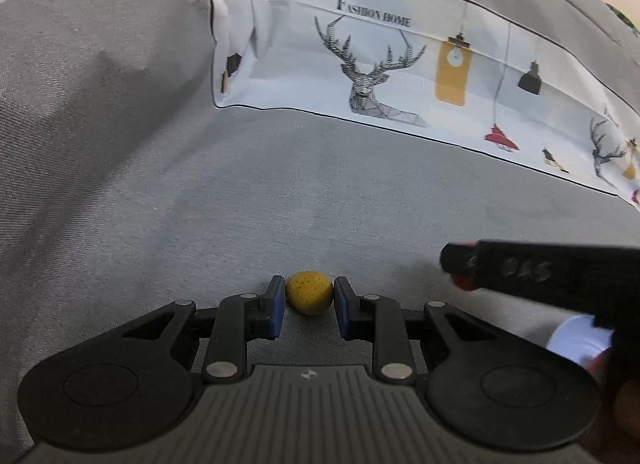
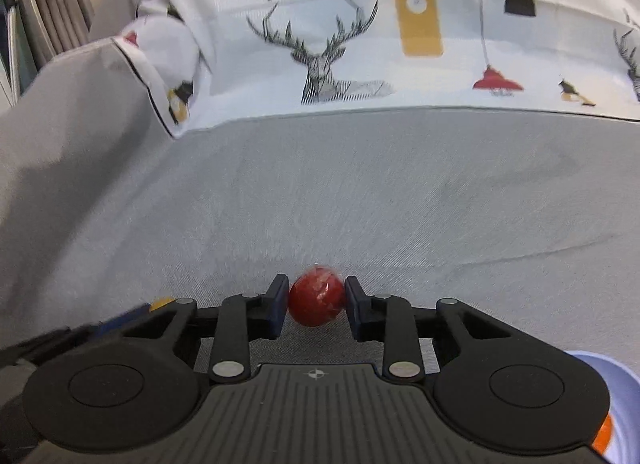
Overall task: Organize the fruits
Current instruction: 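Grasp a yellow fruit with the left gripper while the right grasps a wrapped red fruit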
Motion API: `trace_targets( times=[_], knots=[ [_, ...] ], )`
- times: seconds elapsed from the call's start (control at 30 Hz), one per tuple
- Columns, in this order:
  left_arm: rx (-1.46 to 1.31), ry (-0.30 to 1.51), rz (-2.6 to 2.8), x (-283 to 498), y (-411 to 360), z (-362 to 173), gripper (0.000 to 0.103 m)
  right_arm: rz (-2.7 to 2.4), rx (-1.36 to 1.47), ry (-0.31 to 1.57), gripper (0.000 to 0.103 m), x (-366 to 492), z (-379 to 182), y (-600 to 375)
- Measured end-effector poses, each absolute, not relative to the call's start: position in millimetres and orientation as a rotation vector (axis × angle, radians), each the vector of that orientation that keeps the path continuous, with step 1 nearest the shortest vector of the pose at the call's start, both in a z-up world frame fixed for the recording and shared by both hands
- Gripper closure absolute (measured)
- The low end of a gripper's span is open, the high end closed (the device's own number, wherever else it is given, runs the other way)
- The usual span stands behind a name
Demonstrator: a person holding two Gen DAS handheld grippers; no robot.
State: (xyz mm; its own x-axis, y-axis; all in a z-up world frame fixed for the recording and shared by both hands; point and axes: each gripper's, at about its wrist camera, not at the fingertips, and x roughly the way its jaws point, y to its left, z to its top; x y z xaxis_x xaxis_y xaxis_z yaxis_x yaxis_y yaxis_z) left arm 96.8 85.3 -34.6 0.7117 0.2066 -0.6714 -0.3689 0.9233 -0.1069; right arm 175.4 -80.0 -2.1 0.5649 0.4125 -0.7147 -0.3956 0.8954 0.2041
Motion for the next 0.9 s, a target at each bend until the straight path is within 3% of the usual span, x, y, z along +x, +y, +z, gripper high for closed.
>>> trace_targets(
  times=[0.47, 0.9],
  knots=[
    [-0.232, 0.628, 0.090, 53, 48, 3, 0.074, 0.448, 0.054, 0.715, 0.071, 77, 73, -168],
    [-0.200, 0.660, -0.035, 1, 4, 18, 0.074, 0.370, 0.127, 0.714, 0.071, -4, 70, -256]
  ],
)
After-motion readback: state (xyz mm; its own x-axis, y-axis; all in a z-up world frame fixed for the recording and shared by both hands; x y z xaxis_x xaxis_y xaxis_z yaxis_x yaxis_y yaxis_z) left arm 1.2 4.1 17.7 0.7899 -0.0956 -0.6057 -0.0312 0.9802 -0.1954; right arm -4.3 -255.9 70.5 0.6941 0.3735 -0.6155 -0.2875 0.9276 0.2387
